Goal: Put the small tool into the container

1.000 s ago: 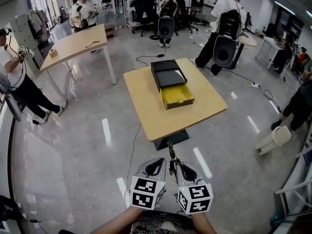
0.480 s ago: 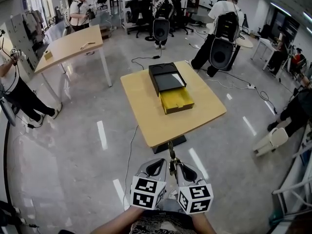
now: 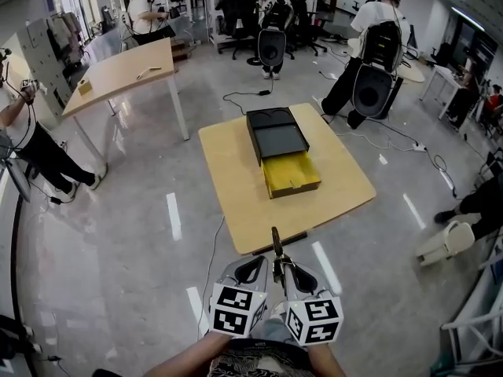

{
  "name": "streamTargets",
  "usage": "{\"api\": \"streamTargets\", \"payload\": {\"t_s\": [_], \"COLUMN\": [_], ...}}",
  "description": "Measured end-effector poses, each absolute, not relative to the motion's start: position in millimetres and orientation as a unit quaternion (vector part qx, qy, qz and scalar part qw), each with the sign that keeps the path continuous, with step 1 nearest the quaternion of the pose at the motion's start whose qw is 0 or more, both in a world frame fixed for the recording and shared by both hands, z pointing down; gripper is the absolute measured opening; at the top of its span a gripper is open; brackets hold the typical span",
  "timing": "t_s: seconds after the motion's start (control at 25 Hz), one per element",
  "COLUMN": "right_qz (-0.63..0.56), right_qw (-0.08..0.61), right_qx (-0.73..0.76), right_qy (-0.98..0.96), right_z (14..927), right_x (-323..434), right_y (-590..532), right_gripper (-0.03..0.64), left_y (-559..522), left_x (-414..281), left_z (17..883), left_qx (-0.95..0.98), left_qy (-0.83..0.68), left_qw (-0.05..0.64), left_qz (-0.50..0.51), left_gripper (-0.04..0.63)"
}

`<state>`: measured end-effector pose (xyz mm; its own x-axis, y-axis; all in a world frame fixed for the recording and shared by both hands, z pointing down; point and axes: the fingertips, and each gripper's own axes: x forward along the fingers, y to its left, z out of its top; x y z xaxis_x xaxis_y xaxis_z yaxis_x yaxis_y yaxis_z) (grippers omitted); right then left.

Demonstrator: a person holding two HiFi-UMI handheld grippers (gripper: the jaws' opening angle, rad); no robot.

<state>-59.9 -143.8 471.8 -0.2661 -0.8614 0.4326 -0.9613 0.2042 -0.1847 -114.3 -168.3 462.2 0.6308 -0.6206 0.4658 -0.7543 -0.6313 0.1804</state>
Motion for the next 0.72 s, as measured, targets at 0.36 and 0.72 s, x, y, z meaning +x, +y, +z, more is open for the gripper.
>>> {"api": "streamTargets", "payload": {"t_s": [0.36,0.72], "right_qz": [0.226,0.231], "right_qw": [0.100,0.093], "right_qx": [0.588,0.562], "right_qy": [-0.770,-0.789], "right_z": [466.6,465.0], "right_x": [155.5,320.4], "right_y": [-303.8,-425.6], "right_gripper": [0.009,0.009], "left_y": [-322.7,-440.7], "left_x": [100.6,266.2], "left_z": [457.7,453.5], "left_qx": [0.879,0.866], "left_qy": [-0.393,-0.420], "left_qw": [0.175,0.168], "left_qz": [0.204,0.213], "left_gripper": [0.007,0.008]}}
